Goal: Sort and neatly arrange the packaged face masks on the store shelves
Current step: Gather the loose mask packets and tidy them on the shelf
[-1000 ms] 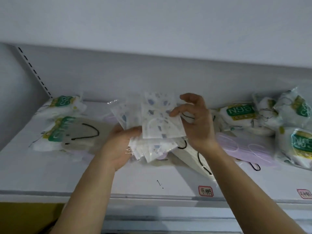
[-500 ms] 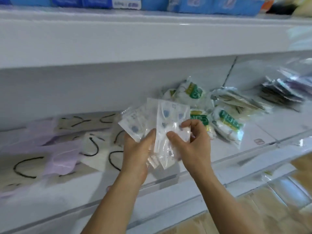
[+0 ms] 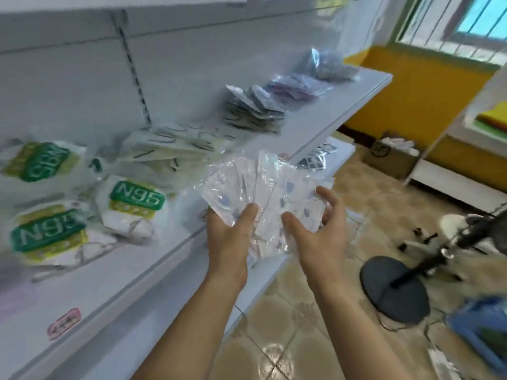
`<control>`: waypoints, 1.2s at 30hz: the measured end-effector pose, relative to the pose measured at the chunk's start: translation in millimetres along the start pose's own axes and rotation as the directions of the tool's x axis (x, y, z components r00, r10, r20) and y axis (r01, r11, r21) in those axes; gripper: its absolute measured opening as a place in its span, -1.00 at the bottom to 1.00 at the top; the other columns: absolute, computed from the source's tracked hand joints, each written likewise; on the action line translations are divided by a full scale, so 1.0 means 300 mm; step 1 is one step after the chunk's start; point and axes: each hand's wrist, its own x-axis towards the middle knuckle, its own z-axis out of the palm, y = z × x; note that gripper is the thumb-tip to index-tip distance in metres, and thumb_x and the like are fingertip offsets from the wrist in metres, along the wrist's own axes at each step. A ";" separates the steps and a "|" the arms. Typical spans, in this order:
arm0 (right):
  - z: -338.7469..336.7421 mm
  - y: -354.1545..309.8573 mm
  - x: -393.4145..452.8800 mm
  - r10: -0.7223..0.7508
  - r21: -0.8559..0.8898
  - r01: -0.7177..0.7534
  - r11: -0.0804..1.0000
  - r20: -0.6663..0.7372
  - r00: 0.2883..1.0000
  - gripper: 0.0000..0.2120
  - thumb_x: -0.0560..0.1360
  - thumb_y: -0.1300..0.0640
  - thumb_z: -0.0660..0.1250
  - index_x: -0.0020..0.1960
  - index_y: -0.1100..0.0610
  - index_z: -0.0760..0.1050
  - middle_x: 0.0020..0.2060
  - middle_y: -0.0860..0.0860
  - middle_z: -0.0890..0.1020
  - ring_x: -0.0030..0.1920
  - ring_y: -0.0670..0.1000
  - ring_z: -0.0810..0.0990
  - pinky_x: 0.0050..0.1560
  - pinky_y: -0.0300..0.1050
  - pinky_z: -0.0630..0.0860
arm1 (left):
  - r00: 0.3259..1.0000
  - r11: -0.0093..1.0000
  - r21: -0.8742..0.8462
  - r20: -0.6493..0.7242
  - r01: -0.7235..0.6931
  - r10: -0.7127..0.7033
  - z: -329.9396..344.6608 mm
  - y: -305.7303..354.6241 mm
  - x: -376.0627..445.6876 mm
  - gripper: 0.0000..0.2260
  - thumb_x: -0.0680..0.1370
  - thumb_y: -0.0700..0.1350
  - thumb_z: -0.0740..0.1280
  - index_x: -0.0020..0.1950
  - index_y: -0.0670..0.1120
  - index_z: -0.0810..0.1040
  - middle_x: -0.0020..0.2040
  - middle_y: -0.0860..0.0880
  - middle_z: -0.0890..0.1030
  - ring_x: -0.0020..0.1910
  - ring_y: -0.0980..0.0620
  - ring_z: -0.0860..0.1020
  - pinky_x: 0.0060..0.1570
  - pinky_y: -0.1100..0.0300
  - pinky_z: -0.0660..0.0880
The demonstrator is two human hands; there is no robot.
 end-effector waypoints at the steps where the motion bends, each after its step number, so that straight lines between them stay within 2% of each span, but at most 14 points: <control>1: -0.045 0.009 0.044 -0.014 0.001 0.014 1.000 -0.055 0.998 -0.43 0.46 0.23 0.55 0.35 -0.09 0.41 0.08 -0.19 0.60 0.03 -0.26 0.64 0.01 -0.25 0.62 | 0.999 0.999 0.004 0.020 0.038 -0.038 0.062 -0.038 0.027 -0.59 0.51 -0.25 0.40 0.35 -0.01 0.53 0.22 -0.09 0.69 0.20 -0.18 0.66 0.25 -0.25 0.56; 4: -0.156 0.056 0.180 -0.022 -0.021 0.019 1.000 -0.181 0.983 -0.49 0.48 0.24 0.54 0.33 -0.03 0.43 0.06 -0.23 0.57 0.02 -0.35 0.60 -0.08 -0.45 0.50 | 0.994 0.993 0.091 0.075 0.079 -0.085 0.231 -0.130 0.110 -0.57 0.47 -0.26 0.34 0.33 -0.01 0.54 0.19 -0.08 0.69 0.19 -0.15 0.66 0.23 -0.25 0.57; 9: -0.267 0.156 0.460 -0.021 -0.037 0.011 0.999 -0.292 0.956 -0.57 0.48 0.25 0.52 0.25 -0.04 0.47 0.06 -0.19 0.58 0.00 -0.33 0.58 -0.08 -0.44 0.49 | 0.988 0.981 0.185 0.132 0.059 -0.085 0.478 -0.268 0.292 -0.60 0.44 -0.16 0.45 0.26 0.04 0.54 0.15 -0.03 0.71 0.13 -0.09 0.69 0.19 -0.21 0.60; 13: -0.317 0.211 0.779 -0.042 -0.063 0.023 0.998 -0.330 0.943 -0.60 0.47 0.23 0.53 0.19 -0.08 0.49 0.01 -0.18 0.57 -0.01 -0.29 0.58 -0.10 -0.40 0.49 | 0.980 0.988 0.142 0.180 0.058 -0.084 0.718 -0.367 0.528 -0.63 0.53 -0.27 0.43 0.29 0.02 0.53 0.16 -0.04 0.70 0.13 -0.08 0.69 0.19 -0.18 0.60; 16: -0.360 0.198 1.045 -0.067 -0.090 0.039 0.995 -0.326 0.943 -0.62 0.48 0.28 0.51 0.21 0.02 0.50 -0.01 -0.17 0.57 -0.03 -0.36 0.57 -0.12 -0.44 0.50 | 0.975 0.989 0.117 0.194 0.089 -0.110 0.935 -0.391 0.706 -0.67 0.59 -0.31 0.37 0.27 0.03 0.53 0.14 -0.03 0.70 0.08 -0.02 0.71 0.10 -0.06 0.65; 19: -0.411 0.175 1.319 -0.090 -0.113 0.053 0.992 -0.363 0.928 -0.62 0.47 0.19 0.53 0.17 -0.12 0.49 0.06 -0.13 0.58 0.07 -0.20 0.60 -0.04 -0.26 0.58 | 0.959 0.990 0.099 0.255 0.101 -0.123 1.160 -0.398 0.879 -0.71 0.61 -0.30 0.33 0.23 0.04 0.54 0.13 -0.02 0.71 0.09 -0.05 0.70 0.11 -0.07 0.64; 23: -0.466 0.215 1.578 -0.083 -0.133 0.032 0.991 -0.396 0.915 -0.65 0.46 0.15 0.53 0.15 -0.12 0.50 0.07 -0.11 0.59 0.06 -0.23 0.56 -0.11 -0.45 0.47 | 0.946 0.984 0.152 0.294 0.092 -0.134 1.360 -0.438 1.060 -0.68 0.61 -0.30 0.33 0.28 0.04 0.53 0.16 -0.01 0.70 0.15 -0.06 0.69 0.20 -0.15 0.61; 24: -0.474 0.240 1.629 -0.073 -0.126 0.024 0.992 -0.396 0.915 -0.65 0.46 0.16 0.53 0.14 -0.13 0.50 0.06 -0.10 0.59 0.05 -0.21 0.57 -0.05 -0.36 0.52 | 0.944 0.979 0.188 0.304 0.072 -0.128 1.391 -0.459 1.102 -0.68 0.62 -0.29 0.34 0.29 0.05 0.53 0.16 0.01 0.70 0.14 -0.04 0.69 0.20 -0.16 0.61; 27: -0.480 0.329 1.804 -0.013 -0.117 -0.035 0.993 -0.379 0.925 -0.66 0.42 0.10 0.55 0.07 -0.19 0.51 0.02 -0.08 0.60 0.09 0.02 0.61 0.13 0.18 0.59 | 0.957 0.957 0.290 0.279 -0.004 -0.081 1.465 -0.530 1.238 -0.67 0.61 -0.27 0.38 0.26 0.10 0.53 0.15 0.06 0.71 0.14 0.01 0.69 0.20 -0.19 0.61; 28: -0.480 0.353 1.872 0.001 -0.116 -0.046 0.992 -0.360 0.933 -0.66 0.41 0.11 0.56 0.06 -0.18 0.52 0.01 -0.07 0.60 0.08 0.06 0.61 0.13 0.24 0.59 | 0.963 0.950 0.312 0.263 -0.022 -0.064 1.493 -0.553 1.287 -0.67 0.60 -0.26 0.39 0.27 0.09 0.53 0.16 0.05 0.70 0.15 0.00 0.68 0.21 -0.20 0.60; 29: -0.482 0.375 1.945 0.009 -0.109 -0.049 0.993 -0.338 0.941 -0.67 0.42 0.13 0.56 0.06 -0.16 0.52 -0.01 -0.07 0.60 0.08 0.03 0.61 0.13 0.20 0.59 | 0.969 0.943 0.330 0.244 -0.034 -0.050 1.523 -0.576 1.340 -0.66 0.58 -0.24 0.41 0.29 0.08 0.53 0.17 0.04 0.70 0.17 -0.02 0.68 0.21 -0.21 0.59; 32: -0.492 0.406 2.183 0.006 -0.111 -0.037 0.993 -0.264 0.964 -0.69 0.45 0.20 0.55 0.07 -0.06 0.53 -0.01 -0.14 0.59 0.03 -0.26 0.55 0.03 -0.22 0.51 | 0.985 0.943 0.329 0.171 -0.046 -0.012 1.650 -0.630 1.501 -0.64 0.55 -0.22 0.43 0.29 0.05 0.51 0.17 -0.01 0.70 0.15 -0.06 0.68 0.19 -0.24 0.60; 33: -0.496 0.412 2.271 0.012 -0.107 -0.038 0.994 -0.232 0.973 -0.70 0.45 0.18 0.55 0.07 -0.07 0.53 0.01 -0.17 0.58 0.05 -0.28 0.54 0.03 -0.22 0.49 | 0.990 0.945 0.324 0.143 -0.046 0.000 1.703 -0.642 1.557 -0.63 0.56 -0.23 0.43 0.29 0.06 0.48 0.17 -0.02 0.69 0.14 -0.06 0.69 0.17 -0.24 0.61; 36: -0.491 0.413 2.572 0.054 -0.092 -0.065 0.994 -0.117 0.992 -0.71 0.46 0.07 0.54 0.06 -0.16 0.52 0.03 -0.19 0.60 0.10 -0.13 0.59 0.09 0.04 0.60 | 0.993 0.940 0.323 0.066 -0.112 0.096 1.877 -0.642 1.728 -0.54 0.57 -0.27 0.42 0.37 0.08 0.38 0.21 -0.03 0.66 0.13 0.02 0.68 0.16 -0.10 0.63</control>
